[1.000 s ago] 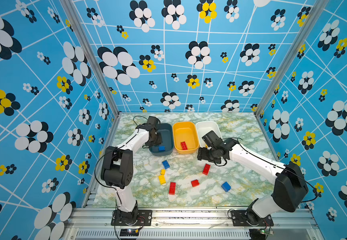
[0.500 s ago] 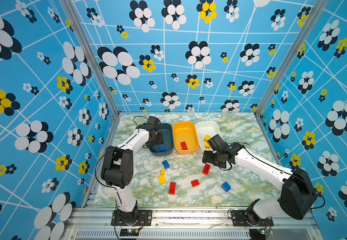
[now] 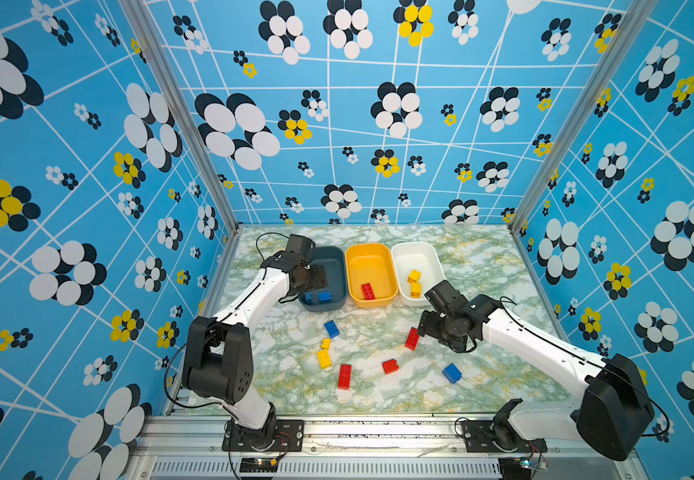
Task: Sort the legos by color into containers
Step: 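Lower right gripper to a blue brick near the table edge and grasp it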
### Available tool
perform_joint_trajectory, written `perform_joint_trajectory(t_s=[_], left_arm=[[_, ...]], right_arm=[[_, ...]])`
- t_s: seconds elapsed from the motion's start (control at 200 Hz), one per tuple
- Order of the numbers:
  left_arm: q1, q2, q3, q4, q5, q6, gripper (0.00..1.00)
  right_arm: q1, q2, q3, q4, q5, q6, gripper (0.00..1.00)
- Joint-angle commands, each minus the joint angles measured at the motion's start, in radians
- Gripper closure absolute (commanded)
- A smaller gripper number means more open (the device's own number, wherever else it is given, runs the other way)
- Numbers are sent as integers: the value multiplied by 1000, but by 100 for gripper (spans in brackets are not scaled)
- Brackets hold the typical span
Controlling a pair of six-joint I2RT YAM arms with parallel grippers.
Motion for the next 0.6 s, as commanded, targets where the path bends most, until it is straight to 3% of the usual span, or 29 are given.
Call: perform_joint_trajectory(t_s=[0.0,0.345,0.595], left_arm=[[-17,-53,-38,19,33,-24,17],[-42,-146,-111,31,64,-56,13],[-45,-172,-131,26,63,-60,12]], right_arm=[[-5,-27,-33,-68,37,86,12],[-4,-17,-106,-86,7,209,13],[-4,-92,-202,-82,-15,306,13]])
